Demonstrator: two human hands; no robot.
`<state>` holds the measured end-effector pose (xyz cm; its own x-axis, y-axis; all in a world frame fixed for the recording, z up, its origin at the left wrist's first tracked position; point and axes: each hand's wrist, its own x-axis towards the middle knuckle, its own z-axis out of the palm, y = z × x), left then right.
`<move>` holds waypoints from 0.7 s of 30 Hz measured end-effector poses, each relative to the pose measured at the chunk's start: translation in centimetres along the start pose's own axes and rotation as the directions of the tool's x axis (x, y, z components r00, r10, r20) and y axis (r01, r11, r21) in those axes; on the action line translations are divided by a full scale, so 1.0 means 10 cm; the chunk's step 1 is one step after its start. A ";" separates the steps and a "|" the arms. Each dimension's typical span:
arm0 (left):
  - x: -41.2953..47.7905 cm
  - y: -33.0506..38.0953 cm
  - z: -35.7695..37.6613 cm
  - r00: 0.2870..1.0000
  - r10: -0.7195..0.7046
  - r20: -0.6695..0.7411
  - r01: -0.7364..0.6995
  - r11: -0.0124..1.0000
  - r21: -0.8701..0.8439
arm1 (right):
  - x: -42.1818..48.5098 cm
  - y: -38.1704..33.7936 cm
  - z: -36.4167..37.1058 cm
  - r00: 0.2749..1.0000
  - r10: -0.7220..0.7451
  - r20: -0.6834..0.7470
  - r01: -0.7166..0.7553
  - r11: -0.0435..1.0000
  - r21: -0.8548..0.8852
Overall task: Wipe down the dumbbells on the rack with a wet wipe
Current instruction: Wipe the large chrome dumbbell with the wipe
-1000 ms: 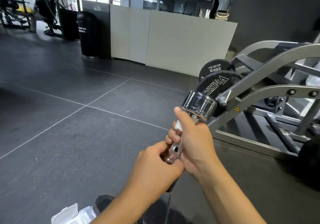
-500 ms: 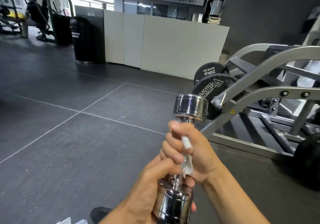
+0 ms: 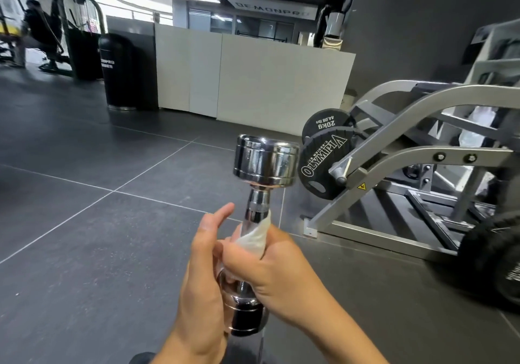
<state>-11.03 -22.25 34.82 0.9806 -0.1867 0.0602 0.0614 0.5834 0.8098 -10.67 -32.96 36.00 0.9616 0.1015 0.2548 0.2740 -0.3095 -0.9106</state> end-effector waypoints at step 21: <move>0.25 -0.19 -0.08 0.989 -0.143 -0.030 0.146 0.944 0.297 | -0.03 0.36 -0.18 0.915 0.132 0.380 0.123 0.807 -0.578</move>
<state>-8.52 -23.21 32.94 0.9668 -0.2445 -0.0742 0.1457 0.2889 0.9462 -9.90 -35.80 33.20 0.9114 0.4114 -0.0108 0.3476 -0.7835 -0.5150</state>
